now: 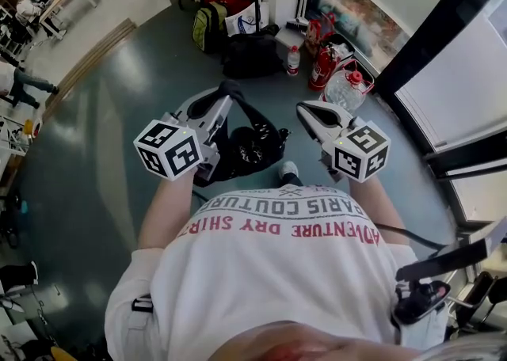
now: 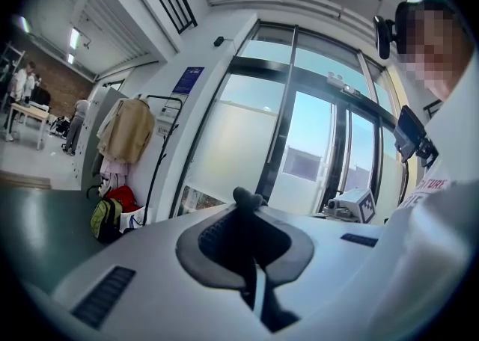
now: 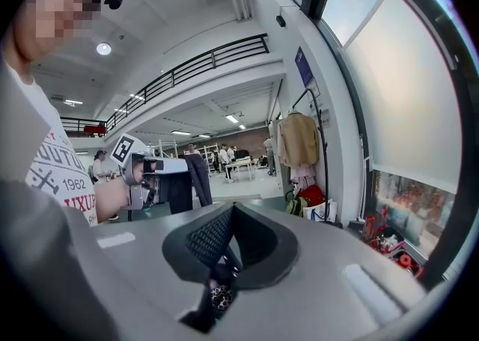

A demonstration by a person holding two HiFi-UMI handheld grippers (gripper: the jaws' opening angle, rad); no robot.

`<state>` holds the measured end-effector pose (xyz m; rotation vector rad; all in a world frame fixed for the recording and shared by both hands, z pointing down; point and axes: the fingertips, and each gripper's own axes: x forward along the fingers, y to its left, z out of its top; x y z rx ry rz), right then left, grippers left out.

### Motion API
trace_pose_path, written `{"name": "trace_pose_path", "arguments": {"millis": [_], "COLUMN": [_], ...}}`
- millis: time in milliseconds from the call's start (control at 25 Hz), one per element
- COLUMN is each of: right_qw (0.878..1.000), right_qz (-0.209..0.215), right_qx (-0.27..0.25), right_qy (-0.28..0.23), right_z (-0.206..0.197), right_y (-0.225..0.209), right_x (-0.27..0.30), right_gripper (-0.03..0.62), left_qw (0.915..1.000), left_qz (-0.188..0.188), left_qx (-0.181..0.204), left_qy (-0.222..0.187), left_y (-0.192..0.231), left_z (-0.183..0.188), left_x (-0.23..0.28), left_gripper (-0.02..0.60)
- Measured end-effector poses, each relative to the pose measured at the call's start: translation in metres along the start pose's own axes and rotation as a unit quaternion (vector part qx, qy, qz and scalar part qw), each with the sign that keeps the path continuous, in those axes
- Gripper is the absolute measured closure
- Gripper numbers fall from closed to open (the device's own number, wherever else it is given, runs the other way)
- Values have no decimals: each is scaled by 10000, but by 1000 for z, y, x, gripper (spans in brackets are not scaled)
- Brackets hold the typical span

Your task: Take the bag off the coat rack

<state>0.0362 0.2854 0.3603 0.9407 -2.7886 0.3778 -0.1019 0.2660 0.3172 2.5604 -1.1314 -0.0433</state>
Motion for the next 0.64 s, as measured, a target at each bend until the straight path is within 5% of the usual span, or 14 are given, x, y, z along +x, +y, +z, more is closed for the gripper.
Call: {"name": "trace_pose_path", "arguments": {"millis": [640], "right_qw": [9997], "right_qz": [-223], "right_qx": [69], "right_qy": [-51], "right_z": [-10], "right_y": [15], "right_x": [-9], "right_gripper": [592], "left_qw": [9999], "left_qz": [-157], "left_qx": [-63], "left_qy": [2], "left_y": [-6], "left_z": [-13], "left_x": [-14], "left_gripper": [575]}}
